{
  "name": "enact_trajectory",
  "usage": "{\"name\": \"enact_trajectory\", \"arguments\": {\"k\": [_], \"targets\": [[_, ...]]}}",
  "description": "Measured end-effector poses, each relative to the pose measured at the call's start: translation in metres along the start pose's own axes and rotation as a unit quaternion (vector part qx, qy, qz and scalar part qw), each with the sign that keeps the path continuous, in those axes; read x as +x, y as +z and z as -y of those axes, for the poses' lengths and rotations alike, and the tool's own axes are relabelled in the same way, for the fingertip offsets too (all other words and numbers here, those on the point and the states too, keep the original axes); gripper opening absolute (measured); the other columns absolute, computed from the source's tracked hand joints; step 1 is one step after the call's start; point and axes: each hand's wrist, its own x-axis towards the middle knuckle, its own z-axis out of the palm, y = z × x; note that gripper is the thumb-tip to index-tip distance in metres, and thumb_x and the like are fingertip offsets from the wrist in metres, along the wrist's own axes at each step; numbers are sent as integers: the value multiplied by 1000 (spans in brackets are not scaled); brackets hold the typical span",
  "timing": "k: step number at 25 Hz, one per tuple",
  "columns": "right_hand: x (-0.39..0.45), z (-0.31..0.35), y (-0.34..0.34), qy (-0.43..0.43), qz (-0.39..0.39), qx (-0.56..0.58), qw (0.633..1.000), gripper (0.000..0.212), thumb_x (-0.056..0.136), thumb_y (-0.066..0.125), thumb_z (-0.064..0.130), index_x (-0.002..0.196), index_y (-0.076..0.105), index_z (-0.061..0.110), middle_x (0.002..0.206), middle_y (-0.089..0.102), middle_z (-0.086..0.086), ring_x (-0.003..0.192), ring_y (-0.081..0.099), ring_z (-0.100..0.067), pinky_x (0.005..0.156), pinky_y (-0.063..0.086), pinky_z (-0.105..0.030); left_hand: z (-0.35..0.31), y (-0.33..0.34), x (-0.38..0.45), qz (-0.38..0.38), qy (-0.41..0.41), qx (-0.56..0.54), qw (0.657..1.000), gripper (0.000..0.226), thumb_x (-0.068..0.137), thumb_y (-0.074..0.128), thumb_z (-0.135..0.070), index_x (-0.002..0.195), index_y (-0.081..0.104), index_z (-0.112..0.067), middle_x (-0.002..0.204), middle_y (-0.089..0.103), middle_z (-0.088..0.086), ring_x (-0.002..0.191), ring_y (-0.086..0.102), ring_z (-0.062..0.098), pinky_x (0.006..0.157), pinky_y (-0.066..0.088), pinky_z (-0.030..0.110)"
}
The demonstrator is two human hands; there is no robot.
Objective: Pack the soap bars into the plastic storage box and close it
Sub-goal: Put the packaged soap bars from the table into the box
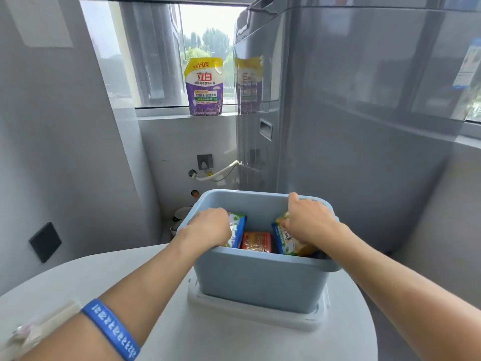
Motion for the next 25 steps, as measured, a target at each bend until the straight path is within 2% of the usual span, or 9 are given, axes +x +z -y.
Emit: {"name": "enact_trajectory", "arguments": {"k": [2, 5, 8, 10, 13, 15, 17, 21, 25], "targets": [[-2, -1, 0, -102, -37, -159, 981, 30, 88, 55, 13, 117, 52, 17, 114, 63, -5, 98, 59, -28, 63, 40, -31, -2, -4, 0, -76, 110, 83, 988, 28, 79, 52, -3, 103, 55, -17, 104, 56, 5, 86, 51, 27, 58, 38, 34], [-1, -12, -2, -281, 83, -180, 939, 46, 86, 56, 13, 125, 59, 38, 136, 52, 6, 119, 45, -24, 89, 42, -37, 3, -7, -1, 31, 226, 36, 973, 45, 79, 48, 0, 105, 70, -30, 127, 56, -4, 111, 53, 23, 83, 49, 42], [-2, -15, -3, -262, 148, -138, 944, 39, 82, 53, 14, 104, 72, 40, 122, 64, 14, 113, 49, -20, 89, 42, -36, 6, -9, -4, 35, 160, 14, 986, 35, 78, 47, -6, 78, 71, -31, 113, 58, -6, 97, 56, 21, 69, 44, 35], [-3, -12, -3, -238, 145, -129, 952, 40, 81, 52, 12, 103, 73, 37, 119, 67, 11, 110, 51, -20, 88, 44, -36, 11, -8, -7, 34, 172, 5, 984, 36, 82, 47, -9, 86, 76, -31, 108, 57, -5, 92, 56, 21, 69, 43, 32], [-10, 0, -12, -224, 74, -10, 972, 46, 83, 49, 4, 112, 71, 31, 127, 63, 9, 116, 50, -23, 96, 45, -40, 39, -6, -30, -68, 221, -166, 959, 33, 87, 51, -12, 107, 74, -25, 120, 62, -4, 108, 55, 17, 91, 43, 29], [-20, 26, -18, -269, -36, 80, 959, 41, 81, 51, -3, 102, 75, 22, 118, 70, 5, 109, 55, -28, 91, 48, -42, 70, -1, -55, -225, 235, -239, 915, 30, 84, 57, -7, 105, 73, -21, 119, 63, -2, 106, 55, 15, 90, 42, 24], [-42, 70, -20, -333, -149, 148, 919, 34, 78, 55, -8, 86, 77, 16, 100, 75, 3, 94, 58, -30, 78, 53, -42, 106, 2, -76, -280, 187, -267, 903, 31, 81, 58, -3, 103, 72, -19, 110, 65, -2, 97, 57, 16, 84, 46, 24], [-93, 166, -8, -402, -128, 201, 884, 25, 81, 61, 0, 85, 75, 20, 95, 73, 7, 87, 58, -22, 68, 51, -35, 192, 13, -111, -210, -24, -209, 955, 29, 80, 59, -27, 108, 67, -28, 91, 68, -11, 92, 65, 17, 81, 47, 31], [-118, 217, 43, -370, 46, 222, 901, 24, 88, 54, 15, 97, 73, 26, 98, 73, 11, 91, 63, -16, 76, 50, -30, 264, 52, -153, 130, -142, -122, 974, 116, 46, 72, -69, 146, 17, -49, 139, 42, -14, 129, 41, 19, 100, 41, 43]]}}
